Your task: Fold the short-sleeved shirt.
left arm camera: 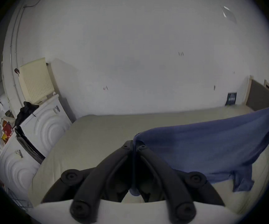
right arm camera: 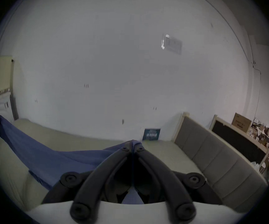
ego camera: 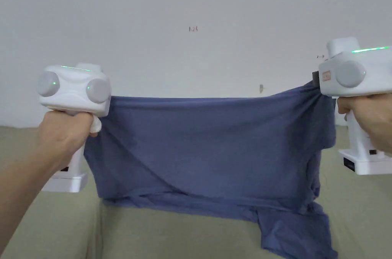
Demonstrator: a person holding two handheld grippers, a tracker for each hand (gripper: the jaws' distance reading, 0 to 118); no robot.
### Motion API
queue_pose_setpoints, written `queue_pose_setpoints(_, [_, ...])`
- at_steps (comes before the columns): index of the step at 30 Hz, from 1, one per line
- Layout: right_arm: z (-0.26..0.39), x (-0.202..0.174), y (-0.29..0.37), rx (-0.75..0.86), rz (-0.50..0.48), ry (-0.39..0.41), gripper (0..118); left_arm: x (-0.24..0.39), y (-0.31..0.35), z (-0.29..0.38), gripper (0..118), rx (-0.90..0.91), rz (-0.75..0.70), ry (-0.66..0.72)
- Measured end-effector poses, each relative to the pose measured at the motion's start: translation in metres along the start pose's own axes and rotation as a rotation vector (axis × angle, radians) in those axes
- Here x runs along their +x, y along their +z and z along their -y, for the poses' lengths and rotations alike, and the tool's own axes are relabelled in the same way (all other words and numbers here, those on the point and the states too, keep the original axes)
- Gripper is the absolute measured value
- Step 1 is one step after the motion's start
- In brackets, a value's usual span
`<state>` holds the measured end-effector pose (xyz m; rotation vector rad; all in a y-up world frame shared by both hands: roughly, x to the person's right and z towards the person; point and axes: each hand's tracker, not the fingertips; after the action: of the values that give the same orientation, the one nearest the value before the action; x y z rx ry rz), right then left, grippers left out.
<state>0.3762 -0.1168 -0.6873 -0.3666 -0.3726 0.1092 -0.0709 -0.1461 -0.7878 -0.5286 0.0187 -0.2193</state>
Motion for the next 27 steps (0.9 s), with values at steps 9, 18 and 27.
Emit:
queue_pose_setpoints(9, [0.110,0.002,0.055,-0.076,-0.065,-0.031,1,-0.009,0.013,0.103,2,-0.061,0.064,0.005])
queue_pose_setpoints(18, [0.209,0.017,0.183,-0.162,-0.123,-0.065,1,-0.037,0.109,0.216,2,-0.118,0.113,-0.032])
queue_pose_setpoints(27, [0.314,0.038,0.293,-0.283,-0.146,-0.116,1,-0.063,0.204,0.319,2,-0.167,0.176,-0.050])
